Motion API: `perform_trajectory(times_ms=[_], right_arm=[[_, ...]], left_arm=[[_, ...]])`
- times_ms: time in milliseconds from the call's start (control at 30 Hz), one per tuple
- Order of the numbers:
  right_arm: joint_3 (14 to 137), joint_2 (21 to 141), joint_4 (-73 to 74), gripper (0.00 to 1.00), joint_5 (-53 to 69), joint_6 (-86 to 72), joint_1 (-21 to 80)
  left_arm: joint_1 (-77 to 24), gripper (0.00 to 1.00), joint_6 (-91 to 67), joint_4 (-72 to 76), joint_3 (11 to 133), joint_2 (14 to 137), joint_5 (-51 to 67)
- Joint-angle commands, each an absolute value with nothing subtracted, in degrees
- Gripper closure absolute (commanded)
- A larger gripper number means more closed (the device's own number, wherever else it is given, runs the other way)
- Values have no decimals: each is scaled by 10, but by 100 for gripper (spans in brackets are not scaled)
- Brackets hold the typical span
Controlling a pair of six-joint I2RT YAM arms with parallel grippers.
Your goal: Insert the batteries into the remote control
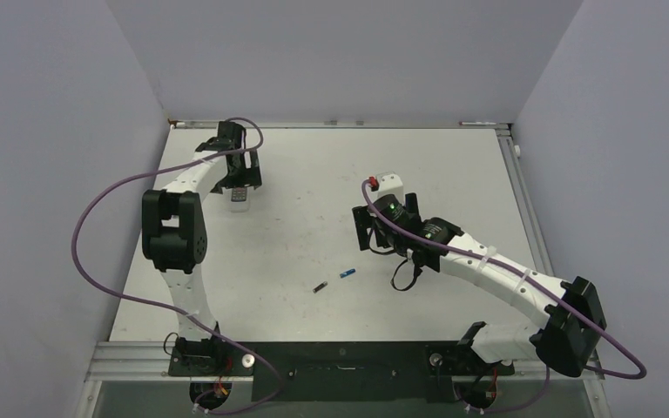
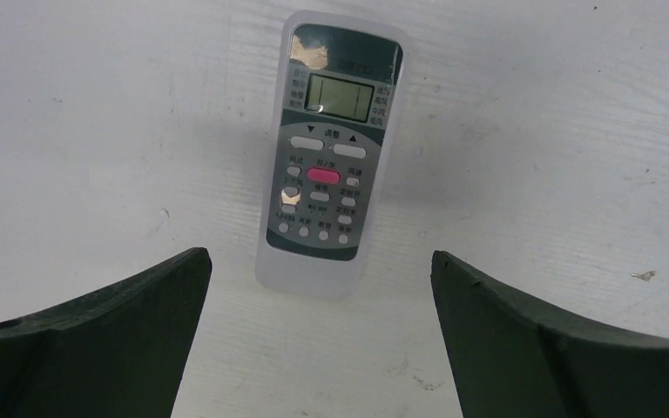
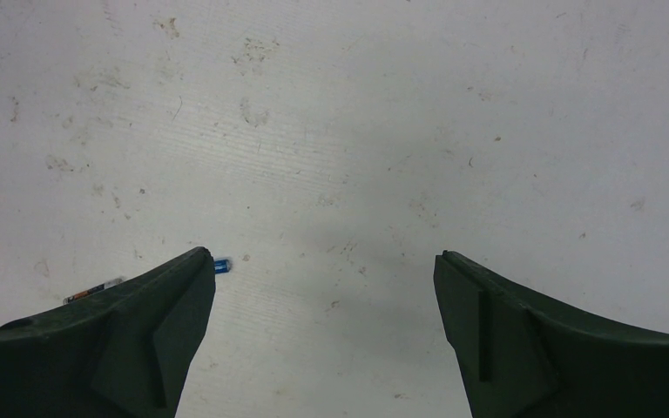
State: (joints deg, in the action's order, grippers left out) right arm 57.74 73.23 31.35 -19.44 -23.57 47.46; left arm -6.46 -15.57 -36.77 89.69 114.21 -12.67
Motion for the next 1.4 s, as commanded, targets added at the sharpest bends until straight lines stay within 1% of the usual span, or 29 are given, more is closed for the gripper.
perform_trajectory(times_ms=[0,133,400,500,733,1033,1133,1167,1267,1367], right_arm=[[577,708,308,3,-206,-236,469],[578,706,313,3,-211,-236,468],[577,704,318,3,-216,-238,463],[576,704,317,3,-217,-237,461],[576,703,324,3,-219,-240,457],[577,691,343,3,-226,-247,457],[577,684,347,3,-230,-251,457],[576,681,348,3,-231,-253,457],[573,674,352,4,-232,-258,457],[574,669,354,4,-229,-263,457]], left_arm=[[-41,4,-128,-374,944,1169,-96],[-27,3,-126,-382,973,1202,-65],[-26,0,-117,-399,1010,1250,-69],[-28,9,-119,-403,1022,1264,-64],[-41,14,-119,-405,1036,1282,-75],[-53,31,-122,-405,1039,1296,-83],[-52,39,-127,-404,1037,1297,-76],[-51,43,-129,-401,1036,1296,-72],[-51,61,-135,-395,1027,1292,-65],[-51,87,-143,-383,1008,1281,-59]])
